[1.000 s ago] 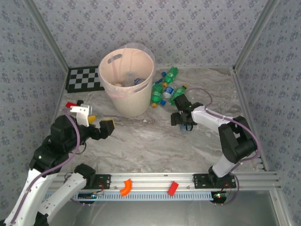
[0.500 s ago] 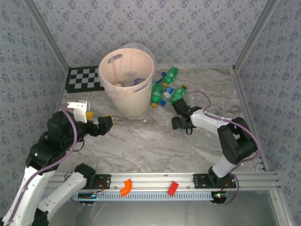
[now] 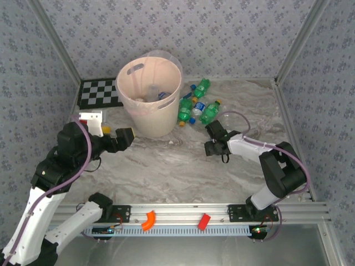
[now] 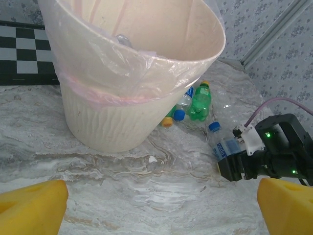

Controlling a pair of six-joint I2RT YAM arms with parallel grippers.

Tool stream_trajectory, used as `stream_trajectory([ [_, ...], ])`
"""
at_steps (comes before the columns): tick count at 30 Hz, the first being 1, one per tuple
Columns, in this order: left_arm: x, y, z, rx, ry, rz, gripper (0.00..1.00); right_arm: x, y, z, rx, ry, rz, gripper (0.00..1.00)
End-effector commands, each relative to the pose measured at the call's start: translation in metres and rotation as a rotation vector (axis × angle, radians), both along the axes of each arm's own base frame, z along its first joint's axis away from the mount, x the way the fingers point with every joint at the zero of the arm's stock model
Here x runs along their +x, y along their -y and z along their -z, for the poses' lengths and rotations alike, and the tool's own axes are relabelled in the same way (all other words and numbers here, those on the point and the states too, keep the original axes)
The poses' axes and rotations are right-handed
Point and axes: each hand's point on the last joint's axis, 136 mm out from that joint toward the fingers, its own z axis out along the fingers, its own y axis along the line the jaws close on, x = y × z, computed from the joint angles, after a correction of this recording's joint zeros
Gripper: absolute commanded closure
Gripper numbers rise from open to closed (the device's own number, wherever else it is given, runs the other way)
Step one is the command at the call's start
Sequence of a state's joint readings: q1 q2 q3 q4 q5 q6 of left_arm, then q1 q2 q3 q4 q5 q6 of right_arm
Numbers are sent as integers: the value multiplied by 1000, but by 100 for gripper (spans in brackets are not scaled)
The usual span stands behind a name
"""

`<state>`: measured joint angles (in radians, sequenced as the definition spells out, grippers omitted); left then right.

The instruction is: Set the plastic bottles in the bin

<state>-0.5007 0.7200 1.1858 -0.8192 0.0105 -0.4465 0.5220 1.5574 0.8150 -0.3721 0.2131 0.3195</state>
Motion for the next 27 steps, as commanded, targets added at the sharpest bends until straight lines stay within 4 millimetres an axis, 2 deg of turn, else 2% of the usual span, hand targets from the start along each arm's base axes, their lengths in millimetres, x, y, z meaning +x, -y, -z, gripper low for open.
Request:
stream_trajectory([
  [1,-3,-1,-12,-20,12,-2,2,1,-6,-10,11,32,-23,33],
  [5,-4,1,-13,-24,11,7,2,-1,-11,-22,29,56,-24,38],
  [11,-2,10,-13,-49,4,39,2,-4,-24,-63,107,146,-46,39],
  [17,2,20,-16,-93,7,69,2,-7,-40,-126,220,306,-101,40],
  [20,4,29,-20,-131,3,97,4,-10,-52,-165,278,412,-148,41],
  [27,8,60,-37,-268,2,217,13,-26,-96,-248,342,635,-300,41],
])
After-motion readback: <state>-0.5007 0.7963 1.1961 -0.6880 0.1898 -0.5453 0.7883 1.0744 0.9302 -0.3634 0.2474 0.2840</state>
